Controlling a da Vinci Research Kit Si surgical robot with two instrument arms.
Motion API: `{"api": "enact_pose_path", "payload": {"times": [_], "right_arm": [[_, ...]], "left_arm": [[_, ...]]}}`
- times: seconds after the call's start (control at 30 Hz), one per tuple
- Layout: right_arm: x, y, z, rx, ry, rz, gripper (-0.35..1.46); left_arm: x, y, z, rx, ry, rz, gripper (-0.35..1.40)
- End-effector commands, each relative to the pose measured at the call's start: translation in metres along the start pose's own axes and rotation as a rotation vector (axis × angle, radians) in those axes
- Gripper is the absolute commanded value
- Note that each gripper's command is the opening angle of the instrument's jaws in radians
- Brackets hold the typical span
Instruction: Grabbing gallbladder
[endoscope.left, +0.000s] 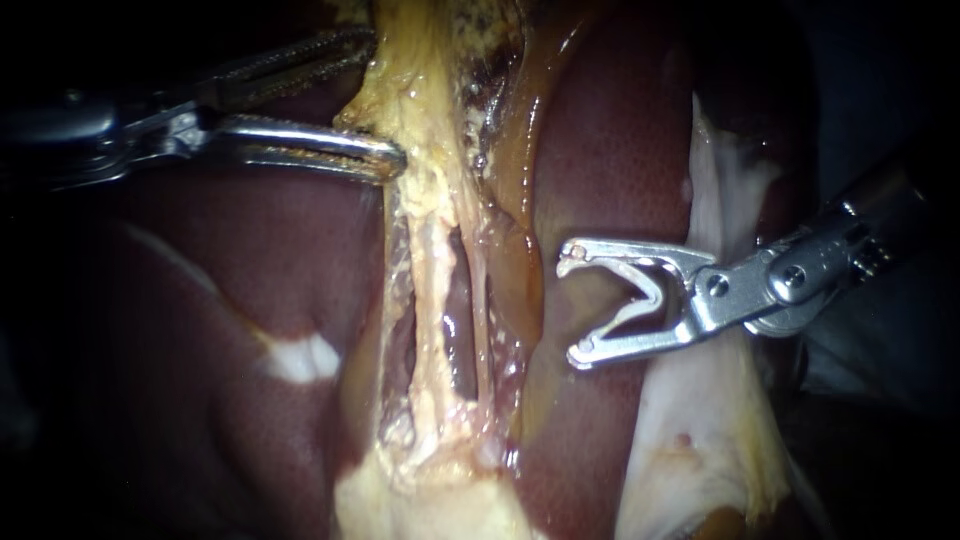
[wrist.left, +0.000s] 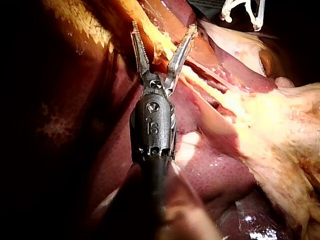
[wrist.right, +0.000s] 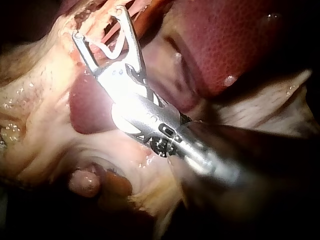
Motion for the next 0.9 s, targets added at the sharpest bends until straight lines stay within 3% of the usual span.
{"api": "enact_pose_path", "payload": {"times": [0.03, 0.07, 0.17, 0.27, 0.47, 0.9], "right_arm": [[0.0000, 0.0000, 0.0000, 0.000, 0.000, 0.000, 0.58], [0.0000, 0.0000, 0.0000, 0.000, 0.000, 0.000, 0.58], [0.0000, 0.0000, 0.0000, 0.000, 0.000, 0.000, 0.58], [0.0001, -0.0001, 0.0000, 0.001, 0.001, 0.000, 0.58], [0.0001, -0.0001, 0.0000, 0.001, 0.001, 0.000, 0.58], [0.0001, -0.0001, 0.0000, 0.000, 0.000, 0.000, 0.57]], "left_arm": [[0.0002, 0.0001, 0.0000, -0.001, 0.006, -0.008, 0.61], [0.0004, 0.0002, 0.0000, -0.001, 0.009, -0.013, 0.57], [0.0007, 0.0005, -0.0003, 0.001, 0.025, -0.040, 0.25], [0.0009, 0.0008, -0.0009, 0.003, 0.046, -0.055, -0.35], [0.0009, 0.0009, -0.0017, 0.002, 0.079, -0.081, -0.35], [0.0009, 0.0007, -0.0019, 0.001, 0.079, -0.087, -0.35]]}}
